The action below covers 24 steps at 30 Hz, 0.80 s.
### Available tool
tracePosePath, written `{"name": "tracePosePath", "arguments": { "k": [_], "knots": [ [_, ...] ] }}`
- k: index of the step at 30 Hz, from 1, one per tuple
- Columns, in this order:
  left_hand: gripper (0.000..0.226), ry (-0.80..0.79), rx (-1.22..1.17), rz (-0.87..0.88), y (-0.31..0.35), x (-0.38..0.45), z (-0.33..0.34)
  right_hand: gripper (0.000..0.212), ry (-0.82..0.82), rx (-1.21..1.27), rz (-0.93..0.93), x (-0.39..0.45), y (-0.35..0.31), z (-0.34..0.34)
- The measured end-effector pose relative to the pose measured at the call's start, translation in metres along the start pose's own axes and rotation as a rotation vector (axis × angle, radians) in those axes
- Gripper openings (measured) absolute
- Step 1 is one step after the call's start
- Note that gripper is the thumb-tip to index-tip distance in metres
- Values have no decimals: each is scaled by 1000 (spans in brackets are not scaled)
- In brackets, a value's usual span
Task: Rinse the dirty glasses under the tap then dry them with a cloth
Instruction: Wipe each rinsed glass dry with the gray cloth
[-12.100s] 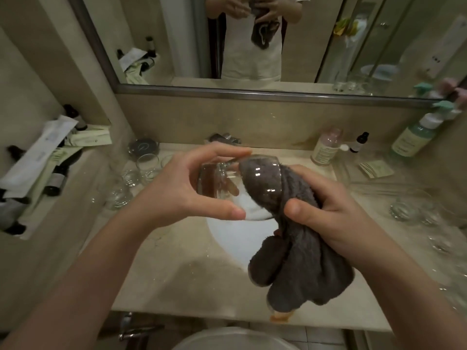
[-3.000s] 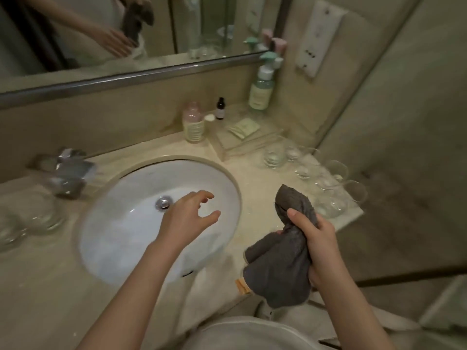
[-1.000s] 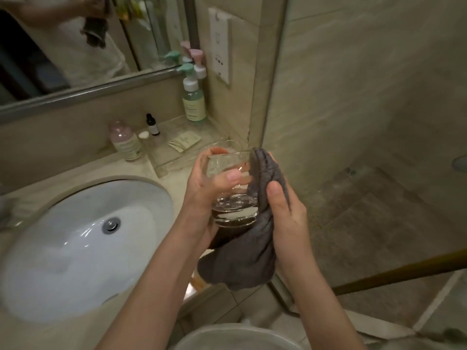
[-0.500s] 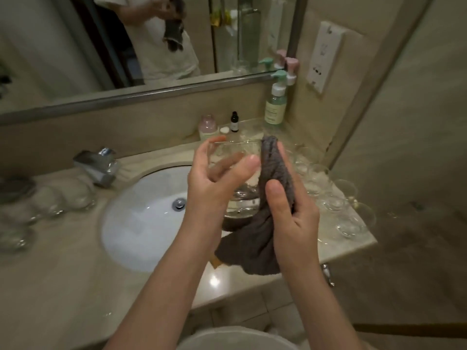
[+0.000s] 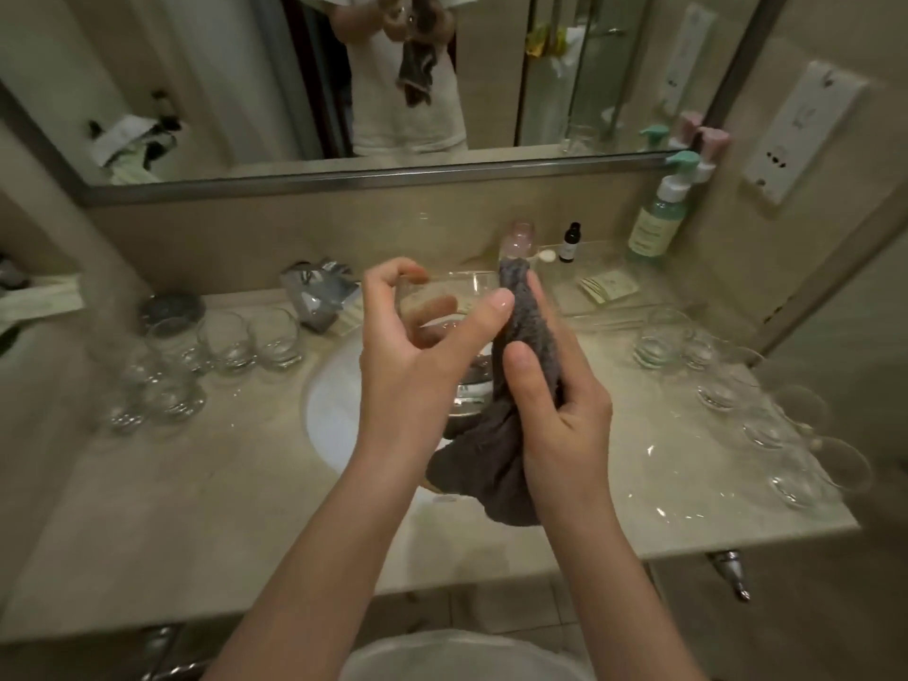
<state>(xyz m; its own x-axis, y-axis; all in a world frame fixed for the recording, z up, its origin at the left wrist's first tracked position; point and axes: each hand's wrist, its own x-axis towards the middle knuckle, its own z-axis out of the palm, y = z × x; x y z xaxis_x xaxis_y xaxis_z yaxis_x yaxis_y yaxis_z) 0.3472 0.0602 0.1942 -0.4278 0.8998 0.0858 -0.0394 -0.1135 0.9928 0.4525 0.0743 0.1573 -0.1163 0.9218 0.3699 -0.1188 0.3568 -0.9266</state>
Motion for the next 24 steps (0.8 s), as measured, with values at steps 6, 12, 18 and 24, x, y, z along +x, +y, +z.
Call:
{"name": "tracePosePath", "arguments": {
  "k": [6,12,18,24],
  "knots": [
    [49,-239,-439,-153,3,13,-48,64,-32,273,215,-1,3,36],
    [54,107,61,39,5,17,-79,52,-56,184,139,-3,5,70],
    [67,100,-100,24,5,18,-95,44,-170,157,83,3,1,93],
    [74,-27,-367,-129,-5,33,-113,69,-168,249,285,10,4,103]
  ]
}}
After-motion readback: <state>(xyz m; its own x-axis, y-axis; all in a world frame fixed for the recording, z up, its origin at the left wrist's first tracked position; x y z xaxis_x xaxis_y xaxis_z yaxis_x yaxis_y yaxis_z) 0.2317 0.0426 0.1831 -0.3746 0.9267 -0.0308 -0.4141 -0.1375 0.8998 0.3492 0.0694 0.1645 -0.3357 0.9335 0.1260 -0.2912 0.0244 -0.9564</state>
